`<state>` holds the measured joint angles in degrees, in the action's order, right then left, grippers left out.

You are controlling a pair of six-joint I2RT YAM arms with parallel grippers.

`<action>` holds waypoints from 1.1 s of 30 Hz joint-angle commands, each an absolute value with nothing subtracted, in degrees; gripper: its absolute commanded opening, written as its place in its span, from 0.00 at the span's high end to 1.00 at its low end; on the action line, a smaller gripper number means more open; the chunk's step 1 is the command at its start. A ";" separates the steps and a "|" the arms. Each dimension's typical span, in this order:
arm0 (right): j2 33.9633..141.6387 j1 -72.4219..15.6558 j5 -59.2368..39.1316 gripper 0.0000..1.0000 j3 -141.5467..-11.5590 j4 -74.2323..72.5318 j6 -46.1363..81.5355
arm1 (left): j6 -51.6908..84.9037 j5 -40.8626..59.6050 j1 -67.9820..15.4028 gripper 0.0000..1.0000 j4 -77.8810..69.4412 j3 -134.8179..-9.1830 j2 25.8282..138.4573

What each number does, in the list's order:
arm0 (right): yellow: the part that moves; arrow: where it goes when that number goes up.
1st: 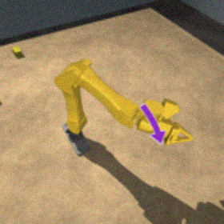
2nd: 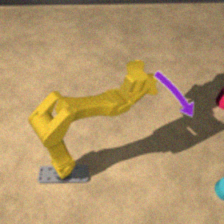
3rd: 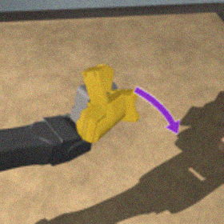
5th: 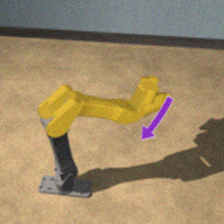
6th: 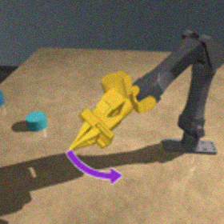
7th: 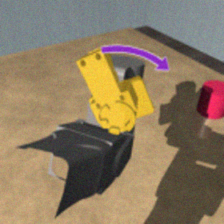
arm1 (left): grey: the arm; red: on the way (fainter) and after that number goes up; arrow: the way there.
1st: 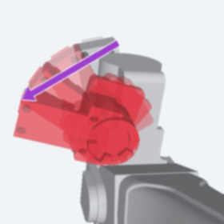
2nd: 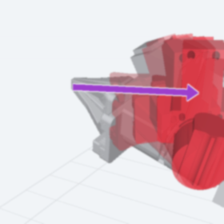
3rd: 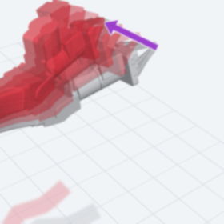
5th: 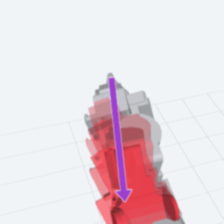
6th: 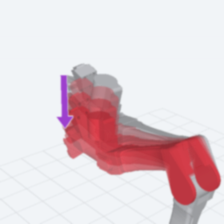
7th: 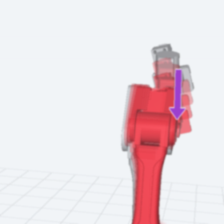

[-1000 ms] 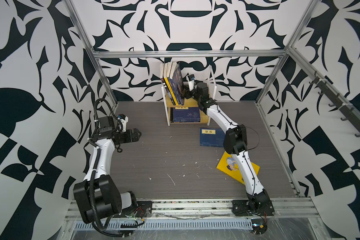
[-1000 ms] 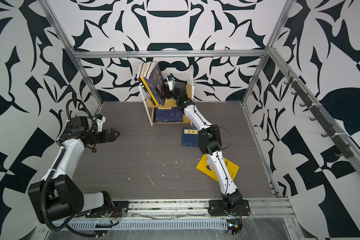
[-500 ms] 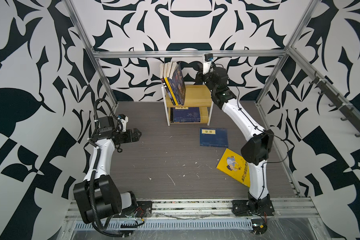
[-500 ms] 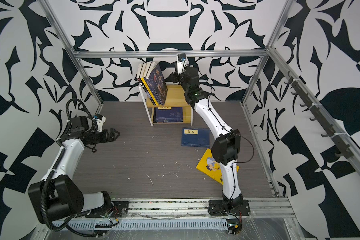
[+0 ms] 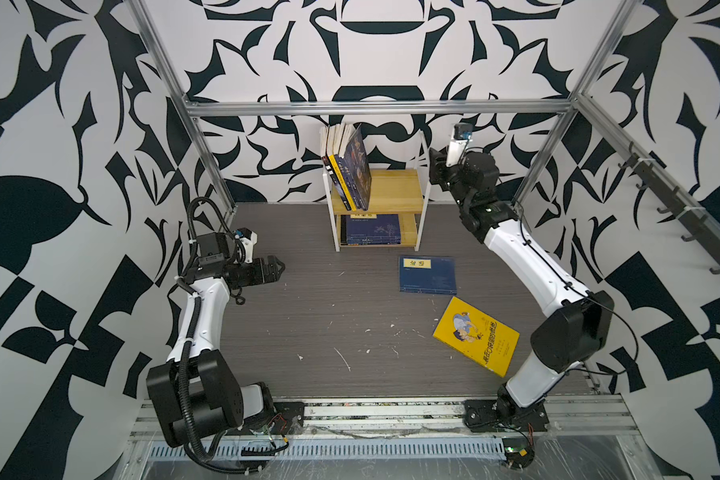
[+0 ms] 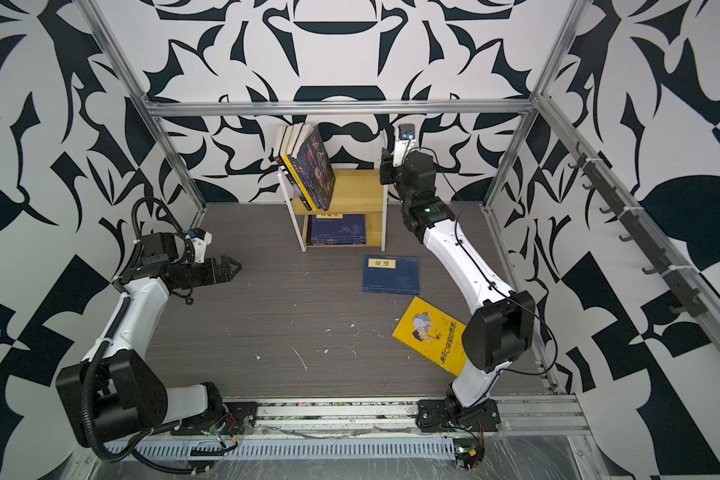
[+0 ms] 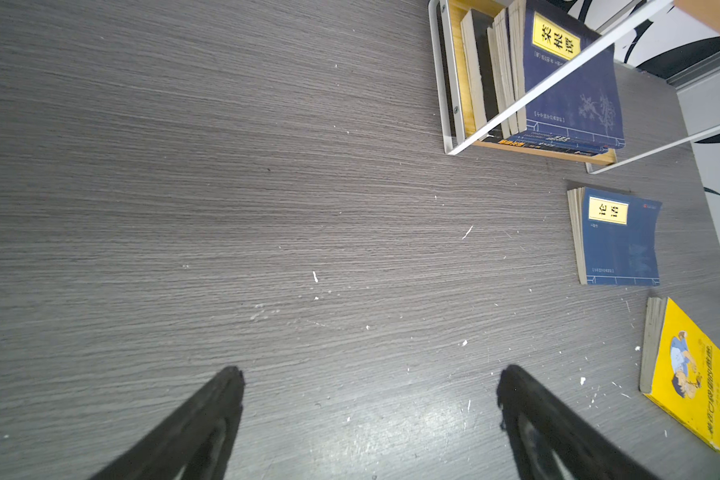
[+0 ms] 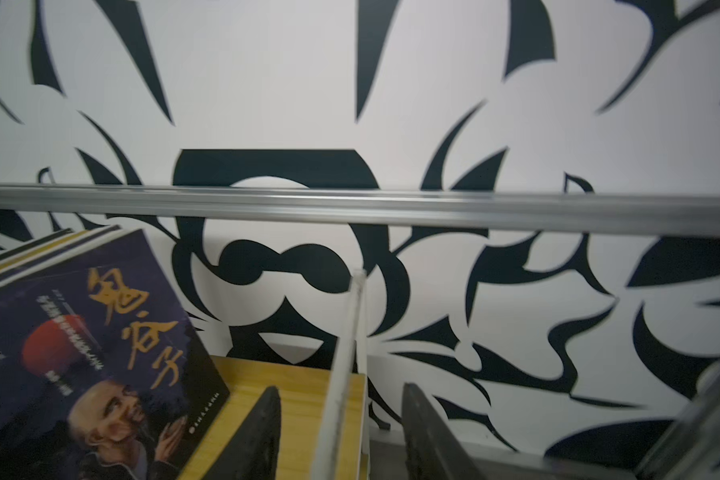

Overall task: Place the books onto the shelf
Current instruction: 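Open the right gripper and draw it back from the shelf toward the blue book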

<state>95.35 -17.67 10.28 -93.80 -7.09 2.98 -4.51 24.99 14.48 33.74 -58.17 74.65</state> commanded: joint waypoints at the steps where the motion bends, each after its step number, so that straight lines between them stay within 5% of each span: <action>1: 89.76 -13.75 14.42 0.46 -90.06 -6.29 9.29 | -3.96 26.22 14.33 0.00 35.17 -59.07 75.15; 13: 83.03 -3.73 12.65 0.36 -68.86 -0.96 33.88 | -0.71 28.24 14.33 0.00 34.67 -59.89 76.82; 33: 100.47 -1.47 -7.87 0.30 -58.68 -0.63 46.29 | -0.84 28.23 13.21 0.01 34.59 -59.80 77.10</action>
